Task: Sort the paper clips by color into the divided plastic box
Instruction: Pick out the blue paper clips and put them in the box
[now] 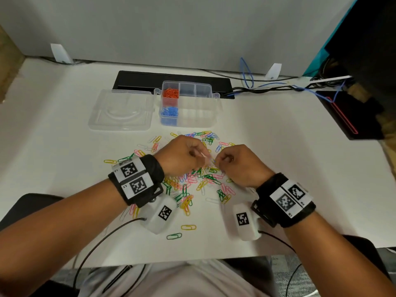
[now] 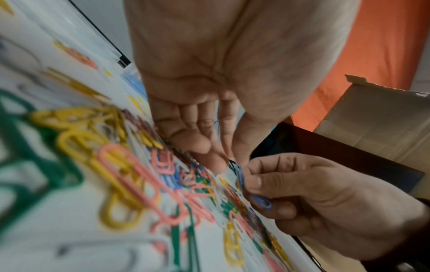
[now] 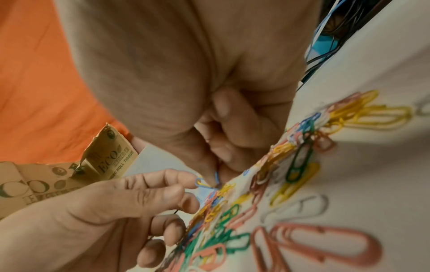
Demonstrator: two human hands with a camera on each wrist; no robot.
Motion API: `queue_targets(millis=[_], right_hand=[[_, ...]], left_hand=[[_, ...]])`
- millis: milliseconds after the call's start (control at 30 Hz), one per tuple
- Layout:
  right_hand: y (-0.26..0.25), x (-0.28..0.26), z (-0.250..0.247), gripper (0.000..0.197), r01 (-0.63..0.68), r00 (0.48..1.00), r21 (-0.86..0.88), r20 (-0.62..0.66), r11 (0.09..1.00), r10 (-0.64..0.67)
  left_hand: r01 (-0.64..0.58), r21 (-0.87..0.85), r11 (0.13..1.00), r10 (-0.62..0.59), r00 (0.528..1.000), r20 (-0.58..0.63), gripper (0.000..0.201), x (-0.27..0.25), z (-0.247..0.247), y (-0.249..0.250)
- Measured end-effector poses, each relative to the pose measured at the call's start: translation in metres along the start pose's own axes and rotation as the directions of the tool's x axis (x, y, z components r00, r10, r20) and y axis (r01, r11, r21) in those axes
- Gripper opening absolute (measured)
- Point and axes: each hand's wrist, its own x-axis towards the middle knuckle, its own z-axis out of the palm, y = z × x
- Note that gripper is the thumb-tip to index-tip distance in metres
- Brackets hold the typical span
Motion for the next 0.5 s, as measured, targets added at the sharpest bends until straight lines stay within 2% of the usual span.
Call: queue_targets(millis=[200,367,433,500], right_hand=[[-0.004,-0.001,-0.002,0.014,-0.025,1.000,0.272,-0.007,0.962,0.028],[-0.009,-0.003,-0.003,0.016,0.008,0.988,0.352,-0.145,0.936,0.046],[-0.016,-0.006,-0.003,0.016,0.044,0.985,0.378,-0.172,0.925,0.023],[-0.023,-0.008,-0.002,0.018,0.084,0.982,0.405,-0.188,0.911,-0.007]], left_hand=[[-0.023,-0.134,0.991,0.016,0.999,-0.051,0.008,0.000,0.003,0.002],[0.063,-0.271,0.960,-0.073,0.997,-0.024,0.013,-0.002,0.000,0.005],[0.154,-0.429,0.890,-0.169,0.986,0.002,0.009,-0.004,0.002,0.010],[0.246,-0.594,0.766,-0.254,0.965,0.072,0.006,-0.005,0.004,0.015]])
